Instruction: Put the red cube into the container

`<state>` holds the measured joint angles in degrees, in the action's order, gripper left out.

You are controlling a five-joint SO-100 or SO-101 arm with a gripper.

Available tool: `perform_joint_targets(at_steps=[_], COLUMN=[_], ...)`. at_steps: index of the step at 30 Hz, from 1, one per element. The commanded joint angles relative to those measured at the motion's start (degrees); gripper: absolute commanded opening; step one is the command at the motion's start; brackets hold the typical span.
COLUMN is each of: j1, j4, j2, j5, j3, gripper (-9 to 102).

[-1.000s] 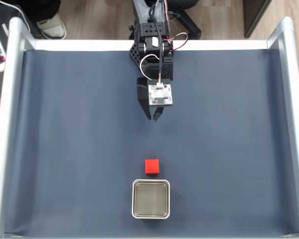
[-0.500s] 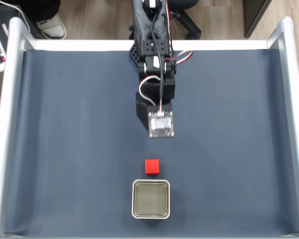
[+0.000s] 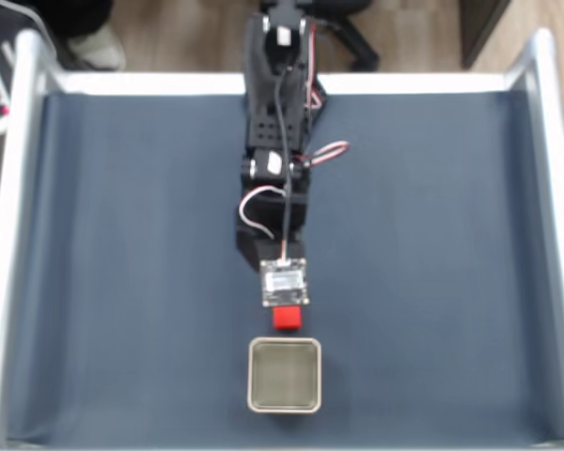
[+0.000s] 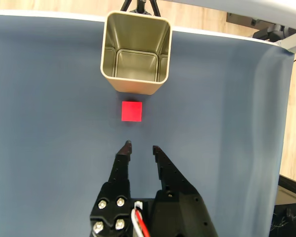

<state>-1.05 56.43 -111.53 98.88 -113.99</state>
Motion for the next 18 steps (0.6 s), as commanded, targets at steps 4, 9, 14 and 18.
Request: perform_joint_targets(at_steps=[4,9,14,18], j1=[-0.8,-1.1,-0.8,-0.8], j4=[-7.5,-16.1,-21.6,-25.3], j2=[1.5,3.3,7.1,10.4], j5=[-3.4,-4.0,-5.0,-5.4], j3=[1.4,-2.7,-4.1,-4.4], gripper=[26,30,31,31])
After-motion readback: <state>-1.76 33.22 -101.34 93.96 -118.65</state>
